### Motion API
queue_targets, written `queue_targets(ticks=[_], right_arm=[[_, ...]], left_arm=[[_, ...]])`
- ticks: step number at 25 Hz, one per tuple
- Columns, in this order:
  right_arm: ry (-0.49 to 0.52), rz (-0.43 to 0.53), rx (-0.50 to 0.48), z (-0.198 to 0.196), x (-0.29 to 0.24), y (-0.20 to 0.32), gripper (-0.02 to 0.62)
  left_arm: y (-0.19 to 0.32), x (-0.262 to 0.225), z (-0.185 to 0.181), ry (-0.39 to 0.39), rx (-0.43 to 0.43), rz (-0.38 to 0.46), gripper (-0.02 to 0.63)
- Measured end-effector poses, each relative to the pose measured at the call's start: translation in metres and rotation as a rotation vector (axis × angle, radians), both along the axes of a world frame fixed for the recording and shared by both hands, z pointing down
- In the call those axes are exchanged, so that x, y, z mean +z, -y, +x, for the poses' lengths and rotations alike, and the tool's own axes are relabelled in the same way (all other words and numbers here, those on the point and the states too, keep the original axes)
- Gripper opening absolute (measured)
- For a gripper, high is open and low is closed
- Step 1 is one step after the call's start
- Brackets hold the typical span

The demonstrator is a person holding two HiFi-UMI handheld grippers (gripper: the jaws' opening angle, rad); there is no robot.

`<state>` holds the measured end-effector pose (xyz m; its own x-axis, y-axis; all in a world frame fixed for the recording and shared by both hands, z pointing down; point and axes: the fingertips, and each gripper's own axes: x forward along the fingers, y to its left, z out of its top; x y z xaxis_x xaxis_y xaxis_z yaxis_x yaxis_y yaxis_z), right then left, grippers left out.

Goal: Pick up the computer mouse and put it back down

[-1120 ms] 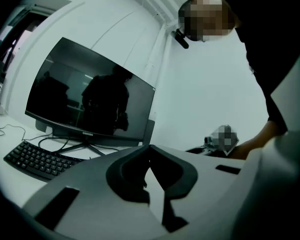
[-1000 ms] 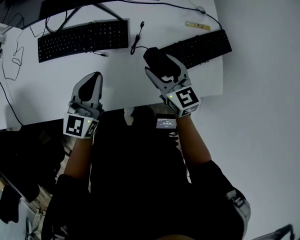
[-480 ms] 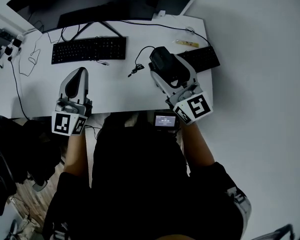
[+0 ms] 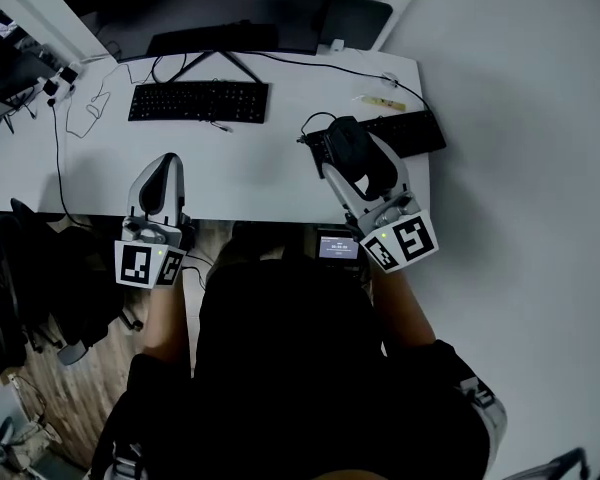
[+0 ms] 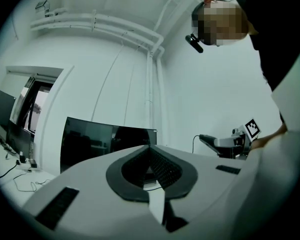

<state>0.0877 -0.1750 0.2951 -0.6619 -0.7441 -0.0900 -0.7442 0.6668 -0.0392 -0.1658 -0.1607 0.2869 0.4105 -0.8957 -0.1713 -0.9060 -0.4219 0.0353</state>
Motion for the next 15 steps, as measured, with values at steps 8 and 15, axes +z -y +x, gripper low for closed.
queue_targets(ticks=[8, 15], right_arm=[[0.048, 0.003, -0.013, 0.018, 0.005, -0.013, 0.307], [0.051, 0.000, -0.025, 0.019, 0.011, -0.012, 0.307]], left_arm=[[-0.018, 0.003, 0.010, 0.004, -0.031, -0.010, -0.005], [-0.020, 0.014, 0.024, 0.010, -0.006, -0.029, -0.005]])
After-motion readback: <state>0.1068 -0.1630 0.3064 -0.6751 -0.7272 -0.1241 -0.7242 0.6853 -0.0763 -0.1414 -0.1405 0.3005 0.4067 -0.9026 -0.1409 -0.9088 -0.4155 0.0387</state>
